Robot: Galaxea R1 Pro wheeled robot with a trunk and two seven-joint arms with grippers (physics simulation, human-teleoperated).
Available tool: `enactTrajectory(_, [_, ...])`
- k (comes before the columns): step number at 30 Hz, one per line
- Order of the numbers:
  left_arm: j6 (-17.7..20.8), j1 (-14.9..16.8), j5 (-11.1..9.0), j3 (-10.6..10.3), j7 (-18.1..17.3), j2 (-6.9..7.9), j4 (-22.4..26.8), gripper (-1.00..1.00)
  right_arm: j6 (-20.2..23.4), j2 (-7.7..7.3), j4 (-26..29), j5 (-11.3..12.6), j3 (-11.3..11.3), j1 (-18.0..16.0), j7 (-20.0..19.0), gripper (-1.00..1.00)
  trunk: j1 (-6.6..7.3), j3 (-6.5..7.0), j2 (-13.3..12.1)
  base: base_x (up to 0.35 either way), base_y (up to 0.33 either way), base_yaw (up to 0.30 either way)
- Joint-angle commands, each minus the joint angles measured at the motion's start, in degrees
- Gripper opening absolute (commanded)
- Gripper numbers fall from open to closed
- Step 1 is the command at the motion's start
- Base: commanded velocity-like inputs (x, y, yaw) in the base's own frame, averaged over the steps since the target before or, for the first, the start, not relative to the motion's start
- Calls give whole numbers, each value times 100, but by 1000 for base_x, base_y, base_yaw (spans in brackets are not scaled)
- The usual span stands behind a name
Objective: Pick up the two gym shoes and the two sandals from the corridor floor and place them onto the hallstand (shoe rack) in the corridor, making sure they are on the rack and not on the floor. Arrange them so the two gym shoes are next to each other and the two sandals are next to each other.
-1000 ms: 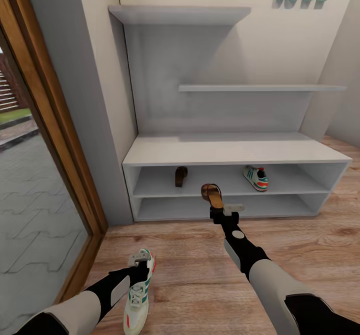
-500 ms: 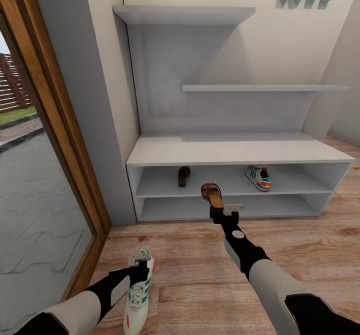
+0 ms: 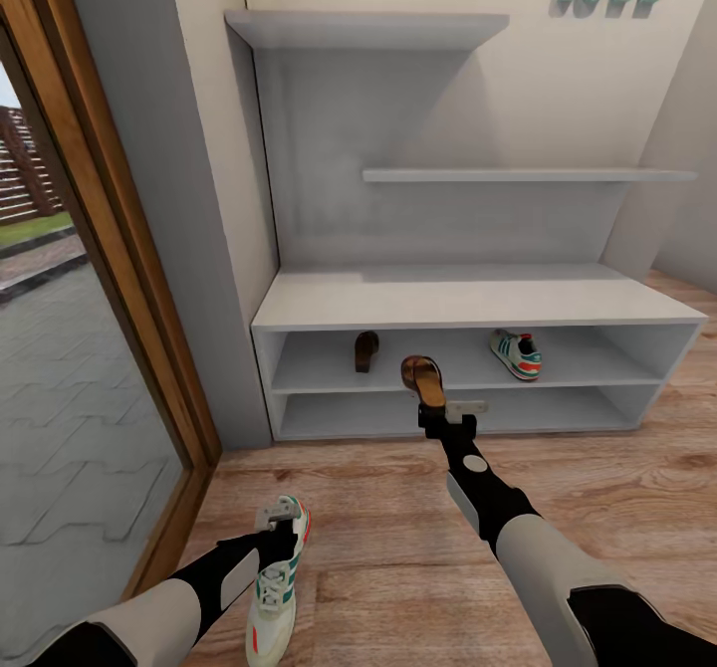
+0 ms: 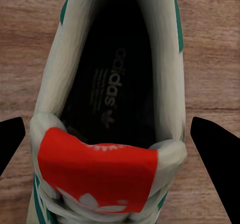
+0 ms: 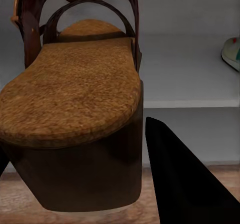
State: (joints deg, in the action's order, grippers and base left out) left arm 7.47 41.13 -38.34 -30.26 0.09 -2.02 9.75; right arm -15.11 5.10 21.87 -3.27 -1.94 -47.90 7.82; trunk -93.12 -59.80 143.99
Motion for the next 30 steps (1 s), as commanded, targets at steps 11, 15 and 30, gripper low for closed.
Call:
enactTrajectory(11, [0, 0, 1, -42, 0, 0, 0, -100, -25, 0, -37, 11, 8, 0, -16, -100, 0, 0, 0, 0, 0, 0])
enactTrajectory(15, [0, 0, 1, -47, 0, 0, 0, -100, -26, 0, -40, 11, 9, 0, -17, -100, 0, 0, 0, 0, 0, 0])
enactTrajectory(30, [0, 0, 1, -46, 0, 0, 0, -100, -27, 0, -223, 11, 2, 0, -17, -100, 0, 0, 0, 0, 0, 0])
